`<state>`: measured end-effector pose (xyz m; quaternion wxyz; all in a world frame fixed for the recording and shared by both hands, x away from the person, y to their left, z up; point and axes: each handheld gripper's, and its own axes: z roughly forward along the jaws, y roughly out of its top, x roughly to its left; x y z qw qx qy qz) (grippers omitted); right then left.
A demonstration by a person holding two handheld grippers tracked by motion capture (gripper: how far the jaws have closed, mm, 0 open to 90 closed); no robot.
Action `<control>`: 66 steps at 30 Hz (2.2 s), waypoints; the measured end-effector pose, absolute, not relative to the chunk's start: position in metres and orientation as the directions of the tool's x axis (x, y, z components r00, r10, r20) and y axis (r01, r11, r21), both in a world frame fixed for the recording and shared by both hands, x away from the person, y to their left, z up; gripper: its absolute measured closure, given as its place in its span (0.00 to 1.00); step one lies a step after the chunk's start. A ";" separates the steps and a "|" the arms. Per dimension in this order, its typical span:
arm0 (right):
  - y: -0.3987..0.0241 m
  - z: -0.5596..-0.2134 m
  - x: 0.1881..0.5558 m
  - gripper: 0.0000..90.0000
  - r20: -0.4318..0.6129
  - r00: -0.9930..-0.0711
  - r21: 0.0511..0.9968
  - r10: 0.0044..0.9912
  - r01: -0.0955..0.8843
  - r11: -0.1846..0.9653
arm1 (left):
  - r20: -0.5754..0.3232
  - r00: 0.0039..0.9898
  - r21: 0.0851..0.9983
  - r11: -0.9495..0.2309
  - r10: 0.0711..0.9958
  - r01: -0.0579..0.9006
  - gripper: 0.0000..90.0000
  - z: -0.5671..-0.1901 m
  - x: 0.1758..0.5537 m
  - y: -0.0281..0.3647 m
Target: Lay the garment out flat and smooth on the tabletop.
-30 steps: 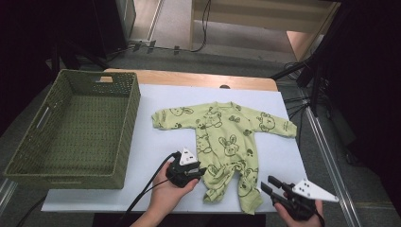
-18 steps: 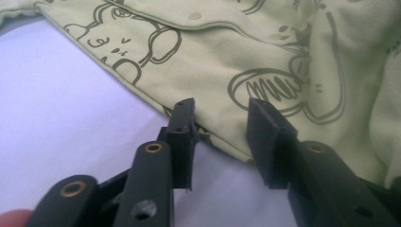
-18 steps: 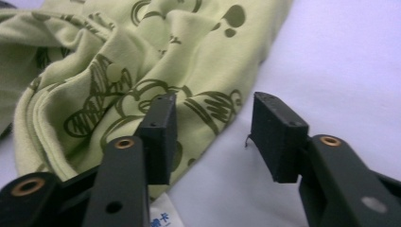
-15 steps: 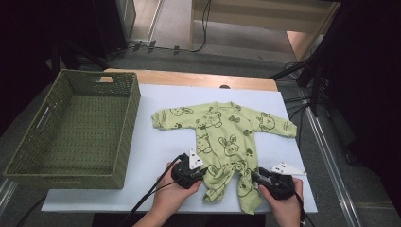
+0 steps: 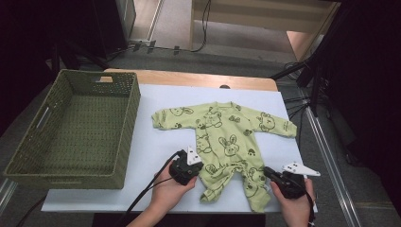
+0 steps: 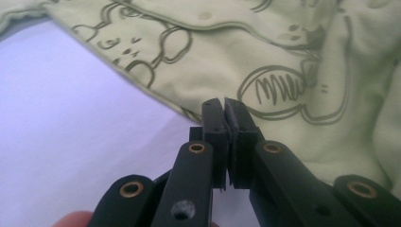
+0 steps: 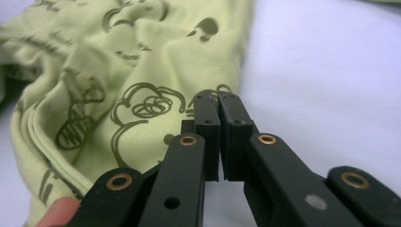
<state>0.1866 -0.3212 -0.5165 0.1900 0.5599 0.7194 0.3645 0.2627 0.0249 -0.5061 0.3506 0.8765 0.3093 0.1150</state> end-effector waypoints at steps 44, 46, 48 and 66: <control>-0.171 -0.491 0.167 0.88 0.199 -0.687 0.805 0.699 0.522 0.284 | -0.208 0.825 0.757 -0.448 0.526 0.476 0.99 -0.501 0.217 0.079; -0.162 -0.497 0.162 0.88 0.198 -0.699 0.795 0.687 0.524 0.305 | -0.211 0.822 0.760 -0.441 0.528 0.478 0.99 -0.501 0.217 0.082; -0.157 -0.503 0.160 0.87 0.176 -0.704 0.780 0.688 0.527 0.339 | -0.207 0.823 0.760 -0.443 0.529 0.476 0.99 -0.501 0.216 0.085; -0.165 -0.514 0.139 0.77 0.140 -0.695 0.738 0.705 0.548 0.394 | -0.227 0.838 0.772 -0.433 0.496 0.465 0.96 -0.500 0.210 0.084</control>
